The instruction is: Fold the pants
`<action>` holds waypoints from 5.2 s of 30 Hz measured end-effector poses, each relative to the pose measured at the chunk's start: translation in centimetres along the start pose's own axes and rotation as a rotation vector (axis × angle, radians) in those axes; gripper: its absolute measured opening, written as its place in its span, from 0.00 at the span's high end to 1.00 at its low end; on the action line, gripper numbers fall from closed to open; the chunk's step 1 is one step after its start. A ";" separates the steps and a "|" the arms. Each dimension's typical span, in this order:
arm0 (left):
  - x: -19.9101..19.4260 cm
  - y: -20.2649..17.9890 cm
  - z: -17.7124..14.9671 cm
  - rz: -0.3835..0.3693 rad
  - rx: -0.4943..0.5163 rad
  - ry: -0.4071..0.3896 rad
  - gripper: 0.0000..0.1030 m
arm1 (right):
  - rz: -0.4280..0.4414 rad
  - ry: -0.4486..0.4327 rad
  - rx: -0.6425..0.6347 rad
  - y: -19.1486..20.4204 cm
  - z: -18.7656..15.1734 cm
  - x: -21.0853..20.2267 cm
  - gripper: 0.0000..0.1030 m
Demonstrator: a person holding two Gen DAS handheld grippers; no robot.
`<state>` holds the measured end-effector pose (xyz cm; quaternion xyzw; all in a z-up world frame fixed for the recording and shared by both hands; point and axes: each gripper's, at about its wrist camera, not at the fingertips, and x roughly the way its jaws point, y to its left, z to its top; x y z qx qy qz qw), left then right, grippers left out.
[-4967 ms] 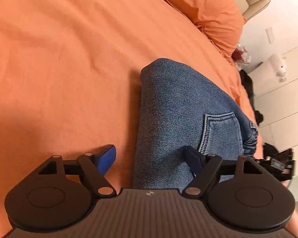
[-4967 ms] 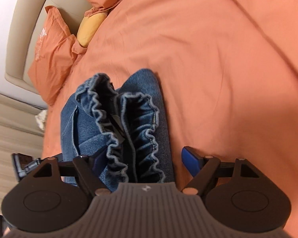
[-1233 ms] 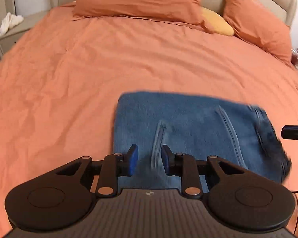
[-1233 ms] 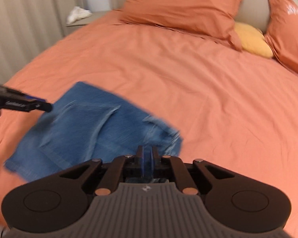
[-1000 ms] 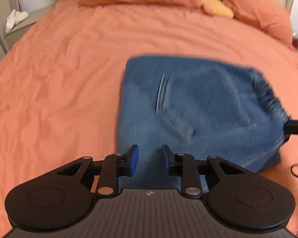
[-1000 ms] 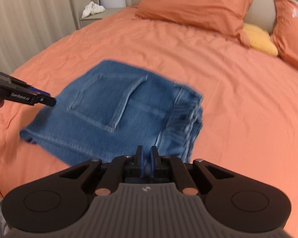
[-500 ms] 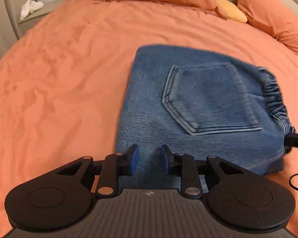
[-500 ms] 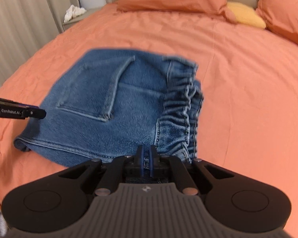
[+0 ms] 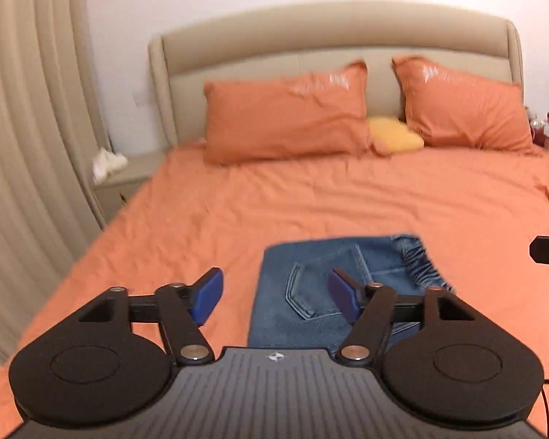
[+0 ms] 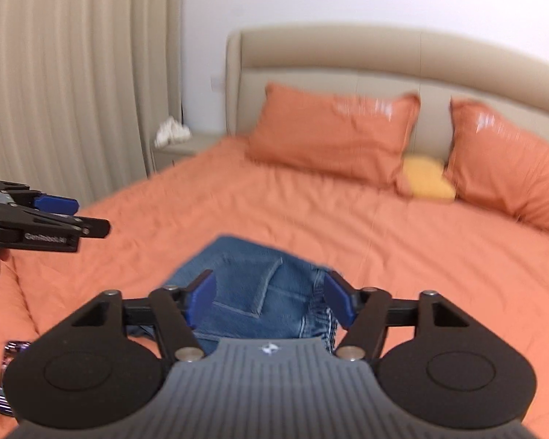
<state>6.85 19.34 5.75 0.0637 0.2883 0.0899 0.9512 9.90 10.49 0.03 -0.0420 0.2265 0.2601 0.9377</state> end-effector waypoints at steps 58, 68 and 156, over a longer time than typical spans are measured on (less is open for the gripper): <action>-3.7 -7.4 -11.3 0.053 -0.076 0.132 0.09 | -0.116 -0.024 0.131 4.2 -11.7 -6.3 0.10; -4.2 -7.4 -10.6 0.045 -0.055 0.099 0.09 | -0.124 -0.043 0.142 3.8 -11.6 -7.1 0.10; -5.7 -7.4 -9.6 0.022 -0.055 0.051 0.10 | -0.120 -0.045 0.172 3.3 -11.7 -8.8 0.09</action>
